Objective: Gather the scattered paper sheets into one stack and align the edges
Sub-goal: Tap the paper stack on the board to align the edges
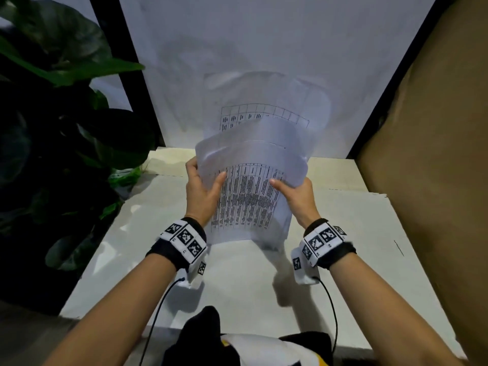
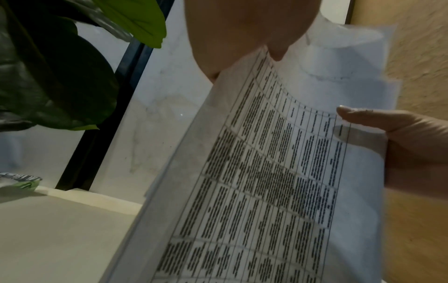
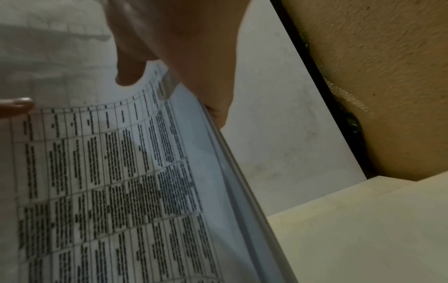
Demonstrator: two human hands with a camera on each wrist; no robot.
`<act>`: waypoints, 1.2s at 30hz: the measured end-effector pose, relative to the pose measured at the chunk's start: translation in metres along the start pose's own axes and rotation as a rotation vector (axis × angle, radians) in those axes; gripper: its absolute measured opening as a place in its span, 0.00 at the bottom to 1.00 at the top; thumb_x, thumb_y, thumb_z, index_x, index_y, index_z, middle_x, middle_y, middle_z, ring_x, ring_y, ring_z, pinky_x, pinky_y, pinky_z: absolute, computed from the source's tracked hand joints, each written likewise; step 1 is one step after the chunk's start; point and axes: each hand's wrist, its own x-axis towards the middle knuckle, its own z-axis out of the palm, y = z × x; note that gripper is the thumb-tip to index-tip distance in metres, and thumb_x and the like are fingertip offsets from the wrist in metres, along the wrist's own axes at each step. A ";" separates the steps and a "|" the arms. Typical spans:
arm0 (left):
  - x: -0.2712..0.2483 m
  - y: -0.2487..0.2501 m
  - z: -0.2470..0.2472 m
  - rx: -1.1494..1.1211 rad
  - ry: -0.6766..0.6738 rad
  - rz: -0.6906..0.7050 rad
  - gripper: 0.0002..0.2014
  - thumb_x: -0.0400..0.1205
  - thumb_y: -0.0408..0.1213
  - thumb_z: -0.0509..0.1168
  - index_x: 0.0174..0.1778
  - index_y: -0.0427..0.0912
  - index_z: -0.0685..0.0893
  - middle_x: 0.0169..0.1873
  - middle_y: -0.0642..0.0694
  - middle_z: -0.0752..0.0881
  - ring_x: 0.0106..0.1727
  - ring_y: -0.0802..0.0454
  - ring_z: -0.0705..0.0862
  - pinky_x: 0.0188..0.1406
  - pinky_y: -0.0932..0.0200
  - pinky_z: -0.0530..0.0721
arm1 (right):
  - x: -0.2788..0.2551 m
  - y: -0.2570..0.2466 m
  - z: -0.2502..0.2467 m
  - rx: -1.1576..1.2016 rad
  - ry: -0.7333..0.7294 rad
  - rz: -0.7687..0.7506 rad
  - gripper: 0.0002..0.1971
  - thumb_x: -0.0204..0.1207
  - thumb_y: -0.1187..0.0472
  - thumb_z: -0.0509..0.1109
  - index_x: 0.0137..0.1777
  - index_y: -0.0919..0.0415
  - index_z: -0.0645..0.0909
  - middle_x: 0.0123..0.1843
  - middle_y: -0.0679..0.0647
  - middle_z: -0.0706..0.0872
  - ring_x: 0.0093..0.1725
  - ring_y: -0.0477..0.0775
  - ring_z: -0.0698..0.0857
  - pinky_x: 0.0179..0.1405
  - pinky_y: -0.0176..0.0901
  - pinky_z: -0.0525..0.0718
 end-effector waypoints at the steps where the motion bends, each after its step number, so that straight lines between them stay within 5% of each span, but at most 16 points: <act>1: 0.002 0.004 0.000 -0.009 0.011 0.007 0.24 0.76 0.30 0.67 0.64 0.39 0.62 0.49 0.52 0.77 0.49 0.65 0.80 0.42 0.78 0.81 | 0.001 -0.005 0.001 0.018 0.028 -0.016 0.23 0.67 0.66 0.76 0.62 0.68 0.76 0.47 0.52 0.84 0.49 0.50 0.84 0.46 0.32 0.85; 5: 0.015 0.014 -0.002 -0.056 0.039 0.033 0.29 0.74 0.29 0.69 0.67 0.32 0.61 0.53 0.45 0.78 0.49 0.60 0.82 0.47 0.73 0.83 | 0.006 -0.020 0.003 0.085 0.122 -0.058 0.24 0.66 0.63 0.77 0.62 0.65 0.75 0.55 0.58 0.85 0.56 0.57 0.84 0.58 0.46 0.83; 9: 0.018 0.006 -0.004 -0.081 -0.005 -0.085 0.29 0.73 0.29 0.70 0.67 0.38 0.64 0.55 0.48 0.79 0.53 0.61 0.81 0.50 0.72 0.83 | 0.011 -0.017 0.002 0.065 0.079 -0.020 0.23 0.66 0.67 0.76 0.62 0.65 0.76 0.51 0.53 0.85 0.51 0.49 0.85 0.54 0.38 0.85; 13: 0.011 -0.008 -0.004 -0.062 -0.046 -0.220 0.19 0.76 0.33 0.67 0.64 0.35 0.75 0.53 0.42 0.85 0.56 0.44 0.85 0.46 0.66 0.86 | 0.009 -0.006 0.002 -0.088 0.058 0.075 0.16 0.66 0.69 0.75 0.54 0.74 0.81 0.50 0.64 0.86 0.47 0.55 0.84 0.54 0.49 0.86; 16: 0.011 0.006 -0.008 -0.118 0.045 -0.203 0.14 0.76 0.33 0.68 0.56 0.35 0.81 0.48 0.40 0.87 0.47 0.52 0.86 0.49 0.58 0.86 | 0.005 -0.020 0.004 -0.078 0.062 -0.008 0.09 0.67 0.69 0.75 0.47 0.65 0.83 0.42 0.57 0.85 0.44 0.52 0.83 0.44 0.42 0.87; 19: 0.013 0.017 -0.013 -0.185 0.066 -0.130 0.10 0.74 0.32 0.70 0.46 0.50 0.80 0.42 0.52 0.85 0.43 0.63 0.85 0.43 0.70 0.84 | 0.003 -0.033 0.004 -0.035 -0.009 -0.079 0.12 0.68 0.69 0.74 0.46 0.53 0.79 0.45 0.53 0.83 0.47 0.49 0.82 0.40 0.32 0.86; 23: 0.018 0.020 -0.022 -0.187 -0.033 -0.095 0.13 0.73 0.28 0.69 0.45 0.51 0.79 0.43 0.54 0.85 0.40 0.70 0.86 0.42 0.70 0.84 | 0.008 -0.027 0.003 -0.002 0.027 -0.051 0.23 0.66 0.66 0.76 0.62 0.68 0.77 0.53 0.60 0.85 0.52 0.54 0.85 0.44 0.29 0.85; 26: 0.022 0.018 -0.023 -0.160 -0.085 -0.124 0.10 0.73 0.29 0.69 0.48 0.45 0.81 0.43 0.51 0.85 0.40 0.67 0.87 0.41 0.69 0.85 | 0.013 -0.028 0.006 0.003 0.052 -0.044 0.23 0.67 0.66 0.75 0.62 0.72 0.77 0.51 0.60 0.86 0.52 0.56 0.85 0.47 0.35 0.86; 28: 0.023 0.017 -0.020 -0.155 -0.079 -0.152 0.12 0.73 0.31 0.70 0.52 0.37 0.82 0.42 0.50 0.86 0.41 0.63 0.87 0.43 0.67 0.85 | 0.017 -0.031 0.009 0.029 0.075 -0.054 0.21 0.67 0.60 0.76 0.58 0.69 0.80 0.47 0.54 0.87 0.50 0.52 0.86 0.53 0.43 0.84; 30: 0.024 0.021 -0.016 -0.162 -0.052 -0.178 0.13 0.72 0.33 0.72 0.52 0.36 0.82 0.42 0.48 0.87 0.44 0.55 0.87 0.49 0.60 0.86 | 0.019 -0.039 0.016 0.051 0.144 -0.068 0.22 0.63 0.44 0.76 0.49 0.59 0.81 0.42 0.51 0.84 0.44 0.48 0.83 0.49 0.43 0.80; 33: 0.024 0.031 -0.009 -0.179 0.032 -0.186 0.12 0.69 0.44 0.73 0.43 0.43 0.80 0.41 0.46 0.86 0.45 0.49 0.86 0.57 0.46 0.84 | 0.024 -0.048 0.027 0.086 0.266 -0.110 0.36 0.54 0.23 0.65 0.37 0.60 0.77 0.35 0.61 0.72 0.37 0.57 0.71 0.40 0.50 0.70; 36: 0.025 0.041 -0.007 -0.209 0.098 -0.102 0.19 0.64 0.61 0.69 0.32 0.49 0.76 0.31 0.50 0.80 0.35 0.51 0.81 0.45 0.49 0.81 | 0.024 -0.058 0.034 0.097 0.337 -0.113 0.37 0.49 0.17 0.59 0.26 0.57 0.69 0.31 0.60 0.68 0.35 0.56 0.68 0.37 0.48 0.66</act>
